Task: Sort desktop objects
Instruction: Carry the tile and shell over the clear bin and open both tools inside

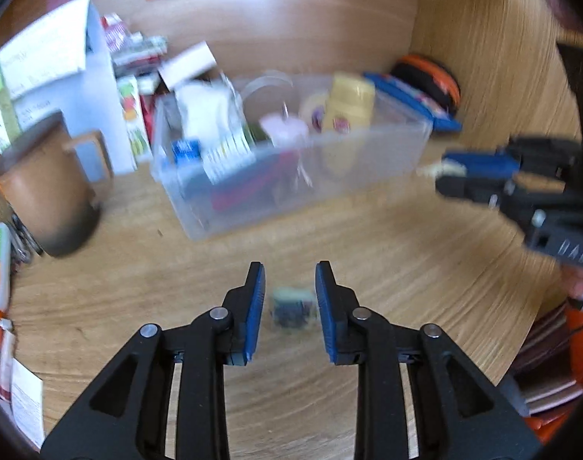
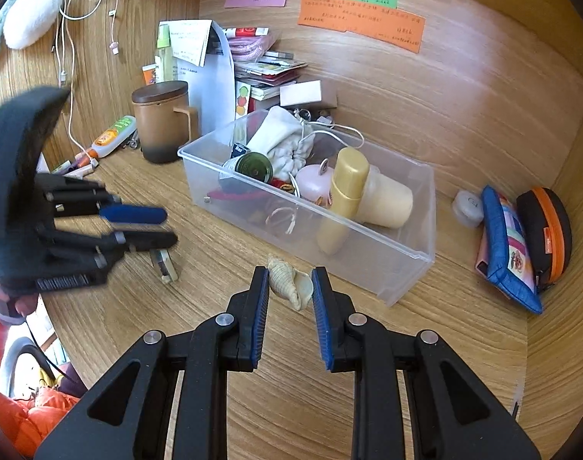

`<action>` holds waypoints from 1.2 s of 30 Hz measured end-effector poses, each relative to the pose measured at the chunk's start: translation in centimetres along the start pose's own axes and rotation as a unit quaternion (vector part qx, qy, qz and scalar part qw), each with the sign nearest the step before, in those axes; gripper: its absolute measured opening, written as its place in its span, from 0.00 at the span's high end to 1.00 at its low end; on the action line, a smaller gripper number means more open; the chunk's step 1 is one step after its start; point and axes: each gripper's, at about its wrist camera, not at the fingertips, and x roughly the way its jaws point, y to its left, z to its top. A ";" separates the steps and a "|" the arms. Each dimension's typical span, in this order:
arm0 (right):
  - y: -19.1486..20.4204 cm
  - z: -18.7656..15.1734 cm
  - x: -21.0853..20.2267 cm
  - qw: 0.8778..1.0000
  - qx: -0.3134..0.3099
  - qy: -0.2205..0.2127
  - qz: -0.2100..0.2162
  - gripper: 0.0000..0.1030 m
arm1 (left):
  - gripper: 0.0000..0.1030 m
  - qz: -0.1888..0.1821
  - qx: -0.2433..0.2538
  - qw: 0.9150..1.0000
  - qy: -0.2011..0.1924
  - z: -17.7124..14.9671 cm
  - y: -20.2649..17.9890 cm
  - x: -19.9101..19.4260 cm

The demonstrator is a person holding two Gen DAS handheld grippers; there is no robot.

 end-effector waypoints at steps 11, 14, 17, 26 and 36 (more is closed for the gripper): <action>-0.7 0.3 0.9 1.000 0.006 0.005 0.002 0.80 | 0.77 0.000 -0.011 1.000 -0.001 -0.4 0.3 0.6; -1.3 0.9 0.7 1.000 0.011 -0.001 -0.002 0.80 | 0.77 -0.006 -0.014 1.000 -0.017 0.8 0.7 -0.4; -2.0 1.6 0.6 1.000 0.015 -0.007 -0.007 0.80 | 0.77 -0.022 -0.019 0.999 -0.034 2.2 0.9 -1.4; -4.7 3.5 0.6 0.999 0.028 -0.023 -0.024 0.80 | 0.77 -0.055 -0.020 0.996 -0.067 6.8 1.5 -2.2; -7.3 4.1 4.2 0.999 0.041 0.007 -0.030 0.80 | 0.77 -0.076 -0.015 0.996 -0.041 10.6 0.3 2.2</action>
